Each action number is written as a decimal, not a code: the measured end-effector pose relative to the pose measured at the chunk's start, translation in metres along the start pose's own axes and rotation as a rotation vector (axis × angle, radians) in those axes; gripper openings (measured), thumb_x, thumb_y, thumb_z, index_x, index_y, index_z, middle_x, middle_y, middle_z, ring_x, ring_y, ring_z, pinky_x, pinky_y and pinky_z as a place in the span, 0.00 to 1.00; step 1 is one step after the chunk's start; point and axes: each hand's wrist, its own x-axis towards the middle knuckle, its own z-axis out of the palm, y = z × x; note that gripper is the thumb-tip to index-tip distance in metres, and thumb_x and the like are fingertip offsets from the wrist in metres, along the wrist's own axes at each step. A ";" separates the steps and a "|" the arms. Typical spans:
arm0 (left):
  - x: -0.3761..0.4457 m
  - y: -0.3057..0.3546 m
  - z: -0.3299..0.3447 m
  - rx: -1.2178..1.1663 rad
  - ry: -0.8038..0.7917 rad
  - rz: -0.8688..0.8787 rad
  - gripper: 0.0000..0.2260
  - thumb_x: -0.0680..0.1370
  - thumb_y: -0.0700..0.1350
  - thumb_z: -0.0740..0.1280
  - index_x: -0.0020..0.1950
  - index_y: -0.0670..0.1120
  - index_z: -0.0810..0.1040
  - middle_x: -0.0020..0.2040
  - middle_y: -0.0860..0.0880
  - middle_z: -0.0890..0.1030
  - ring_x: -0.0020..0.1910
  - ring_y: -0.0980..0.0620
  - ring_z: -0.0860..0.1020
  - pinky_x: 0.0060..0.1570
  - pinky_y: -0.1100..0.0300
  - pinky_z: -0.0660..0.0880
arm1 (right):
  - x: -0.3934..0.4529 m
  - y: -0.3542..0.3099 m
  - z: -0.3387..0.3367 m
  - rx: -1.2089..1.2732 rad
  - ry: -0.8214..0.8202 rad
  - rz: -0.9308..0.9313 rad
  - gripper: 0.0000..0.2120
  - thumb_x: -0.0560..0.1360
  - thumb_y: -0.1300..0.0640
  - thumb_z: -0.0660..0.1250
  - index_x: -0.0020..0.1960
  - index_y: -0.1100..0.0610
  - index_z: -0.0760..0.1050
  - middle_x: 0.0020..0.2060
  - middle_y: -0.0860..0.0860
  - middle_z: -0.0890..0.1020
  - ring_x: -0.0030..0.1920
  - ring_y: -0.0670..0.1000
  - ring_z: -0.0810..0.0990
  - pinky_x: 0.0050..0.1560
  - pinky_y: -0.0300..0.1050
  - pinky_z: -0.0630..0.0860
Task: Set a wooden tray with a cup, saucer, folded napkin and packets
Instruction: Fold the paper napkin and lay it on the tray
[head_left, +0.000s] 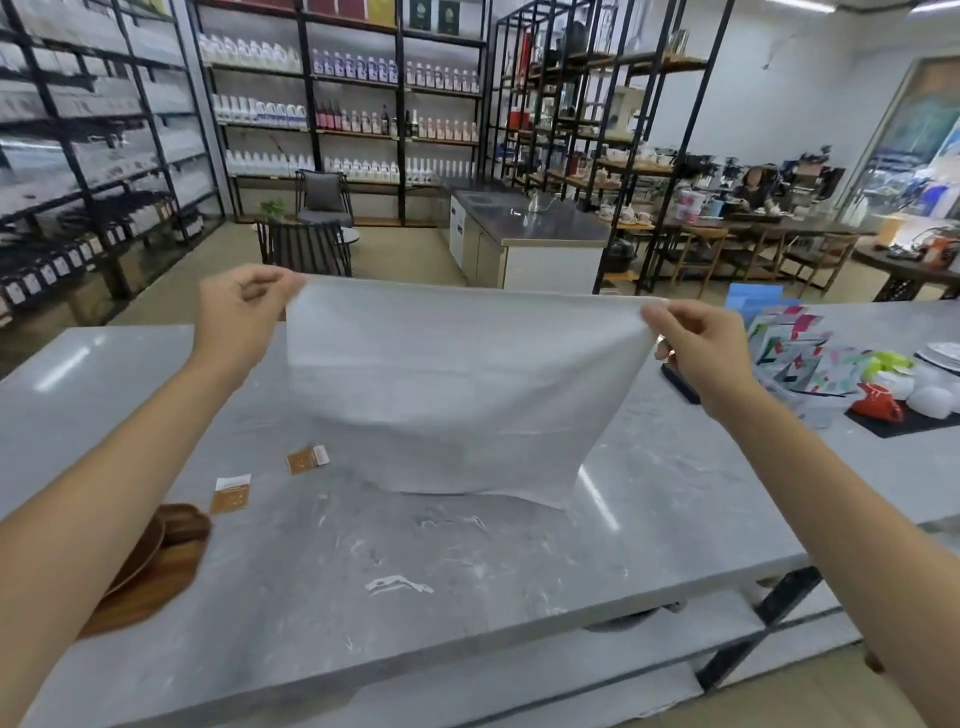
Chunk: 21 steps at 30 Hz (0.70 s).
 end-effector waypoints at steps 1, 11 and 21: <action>0.001 -0.003 -0.001 0.030 -0.017 0.003 0.04 0.76 0.48 0.73 0.42 0.58 0.83 0.41 0.55 0.84 0.35 0.65 0.80 0.39 0.69 0.79 | 0.004 0.000 0.002 -0.008 -0.001 0.010 0.08 0.78 0.46 0.71 0.53 0.47 0.85 0.33 0.45 0.84 0.32 0.44 0.79 0.36 0.41 0.77; 0.036 0.003 -0.001 0.105 -0.087 0.031 0.03 0.78 0.43 0.71 0.50 0.46 0.83 0.42 0.53 0.83 0.36 0.67 0.80 0.41 0.72 0.78 | 0.042 0.000 0.006 -0.003 -0.085 0.065 0.05 0.78 0.49 0.72 0.50 0.49 0.85 0.39 0.49 0.88 0.43 0.46 0.88 0.39 0.39 0.82; 0.064 0.027 0.012 0.134 -0.113 0.020 0.06 0.81 0.43 0.67 0.55 0.44 0.81 0.43 0.56 0.82 0.41 0.62 0.81 0.42 0.68 0.80 | 0.079 -0.012 0.015 0.026 0.013 0.082 0.11 0.75 0.49 0.71 0.41 0.55 0.85 0.39 0.54 0.88 0.47 0.55 0.87 0.58 0.62 0.82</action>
